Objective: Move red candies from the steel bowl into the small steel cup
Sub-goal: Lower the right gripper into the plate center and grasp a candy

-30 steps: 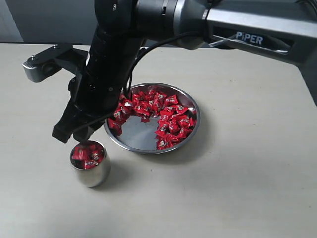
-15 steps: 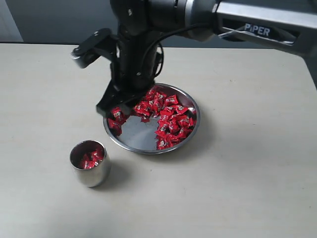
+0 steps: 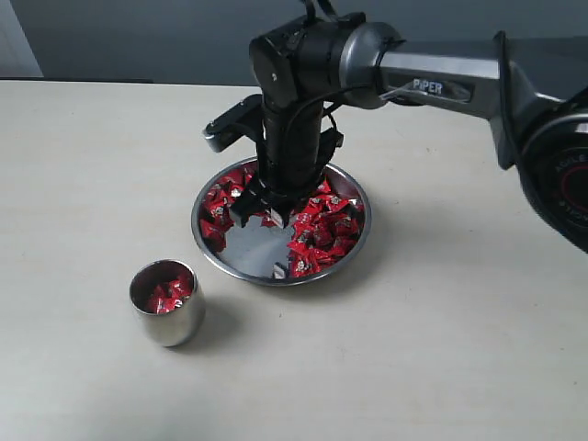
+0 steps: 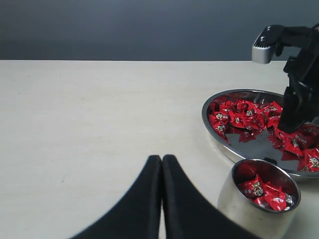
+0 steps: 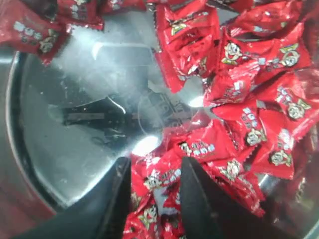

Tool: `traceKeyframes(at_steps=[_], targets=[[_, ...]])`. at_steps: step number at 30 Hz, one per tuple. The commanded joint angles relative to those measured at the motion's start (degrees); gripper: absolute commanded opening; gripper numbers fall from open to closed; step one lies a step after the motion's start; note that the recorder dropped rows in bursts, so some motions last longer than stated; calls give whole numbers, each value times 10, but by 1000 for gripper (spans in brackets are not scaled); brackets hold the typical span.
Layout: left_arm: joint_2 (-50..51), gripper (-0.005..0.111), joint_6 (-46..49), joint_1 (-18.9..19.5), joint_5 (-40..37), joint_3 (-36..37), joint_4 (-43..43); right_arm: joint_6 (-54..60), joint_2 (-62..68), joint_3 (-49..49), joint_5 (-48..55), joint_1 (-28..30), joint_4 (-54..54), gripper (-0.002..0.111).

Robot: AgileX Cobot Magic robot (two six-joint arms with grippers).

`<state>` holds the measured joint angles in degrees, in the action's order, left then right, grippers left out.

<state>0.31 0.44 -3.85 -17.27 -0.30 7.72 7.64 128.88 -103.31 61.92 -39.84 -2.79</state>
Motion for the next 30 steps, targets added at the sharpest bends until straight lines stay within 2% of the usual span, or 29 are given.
traceKeyframes(at_steps=[1,8,17,19,20,22,30], targets=[[-3,0,0,3,7,3,0,-6,23,2,-15,4,-28,34],[-3,0,0,3,7,3,0,-53,46,2,-37,5,-107,34],[-3,0,0,3,7,3,0,-61,65,2,-43,5,-110,33],[-3,0,0,3,6,3,0,-61,66,2,-36,5,-109,25],[-3,0,0,3,6,3,0,-61,66,2,-32,5,-109,10],[-3,0,0,3,6,3,0,-62,63,2,-32,5,-109,-1],[-3,0,0,3,6,3,0,-49,5,2,-53,4,-46,-1]])
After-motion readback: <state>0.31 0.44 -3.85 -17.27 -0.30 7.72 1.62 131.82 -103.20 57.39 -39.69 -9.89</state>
